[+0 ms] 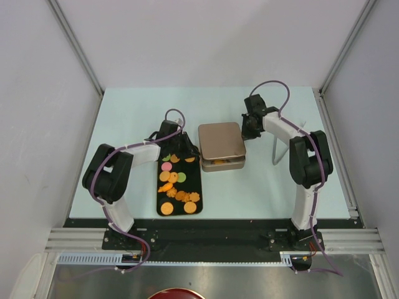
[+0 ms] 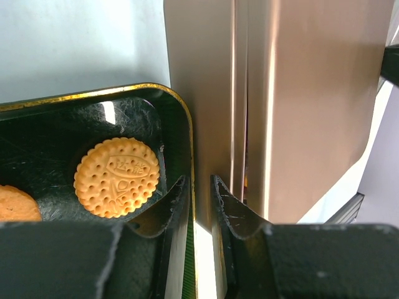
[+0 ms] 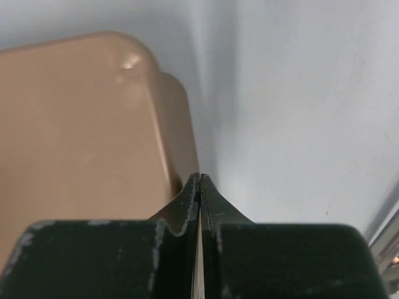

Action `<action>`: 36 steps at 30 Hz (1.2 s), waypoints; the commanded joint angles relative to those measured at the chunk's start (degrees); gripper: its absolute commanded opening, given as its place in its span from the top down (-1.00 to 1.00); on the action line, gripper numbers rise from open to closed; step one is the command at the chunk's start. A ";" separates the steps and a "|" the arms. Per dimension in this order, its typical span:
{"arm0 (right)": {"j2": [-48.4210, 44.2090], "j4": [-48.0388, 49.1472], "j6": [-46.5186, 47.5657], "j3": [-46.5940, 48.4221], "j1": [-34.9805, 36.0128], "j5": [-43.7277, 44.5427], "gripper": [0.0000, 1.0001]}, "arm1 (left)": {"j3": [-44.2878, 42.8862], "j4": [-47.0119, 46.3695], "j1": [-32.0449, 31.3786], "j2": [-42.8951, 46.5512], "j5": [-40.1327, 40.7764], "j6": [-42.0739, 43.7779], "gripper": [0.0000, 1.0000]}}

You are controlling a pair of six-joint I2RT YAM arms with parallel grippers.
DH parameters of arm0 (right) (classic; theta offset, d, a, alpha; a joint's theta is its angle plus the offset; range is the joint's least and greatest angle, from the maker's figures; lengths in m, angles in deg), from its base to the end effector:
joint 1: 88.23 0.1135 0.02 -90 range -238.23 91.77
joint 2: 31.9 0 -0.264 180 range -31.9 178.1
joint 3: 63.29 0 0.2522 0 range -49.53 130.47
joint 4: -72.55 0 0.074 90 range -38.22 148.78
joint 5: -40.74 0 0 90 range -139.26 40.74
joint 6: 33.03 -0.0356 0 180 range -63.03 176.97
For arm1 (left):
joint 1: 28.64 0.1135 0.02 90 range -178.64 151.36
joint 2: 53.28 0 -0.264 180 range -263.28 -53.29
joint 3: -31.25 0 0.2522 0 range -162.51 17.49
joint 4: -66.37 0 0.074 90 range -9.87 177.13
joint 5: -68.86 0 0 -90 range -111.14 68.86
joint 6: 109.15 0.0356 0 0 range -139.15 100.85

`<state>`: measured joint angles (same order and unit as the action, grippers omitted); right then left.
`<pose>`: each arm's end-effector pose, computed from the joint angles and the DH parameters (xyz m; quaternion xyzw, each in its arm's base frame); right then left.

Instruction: Pack the cookies

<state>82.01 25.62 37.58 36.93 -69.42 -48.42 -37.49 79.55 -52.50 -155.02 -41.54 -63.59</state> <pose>0.4032 0.1368 0.1997 0.0068 0.9673 0.0763 0.2419 0.3238 -0.1568 0.1572 -0.0981 0.9102 -0.3421 0.2117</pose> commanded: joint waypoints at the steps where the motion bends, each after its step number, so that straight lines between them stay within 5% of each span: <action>1: -5.45 -0.67 -0.73 0.47 0.44 3.63 1.00 | -2.06 0.22 -0.58 1.27 0.71 1.64 0.51; 13: -6.77 -3.84 -0.64 11.88 -4.13 5.84 1.00 | -1.97 2.25 -0.49 2.33 1.77 2.26 0.51; 24: 24.16 -16.14 -1.25 55.99 -0.53 -3.12 1.00 | -1.18 3.22 -0.49 4.26 1.95 2.87 0.51; 36: 28.82 -10.95 -1.70 54.26 -0.97 -6.29 1.00 | -1.01 3.04 -0.66 4.44 1.15 2.08 0.51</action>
<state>111.65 12.83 36.05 89.12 -70.10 -52.99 -37.49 82.99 -52.83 -153.25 -40.19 -62.13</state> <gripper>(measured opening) 0.009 0.244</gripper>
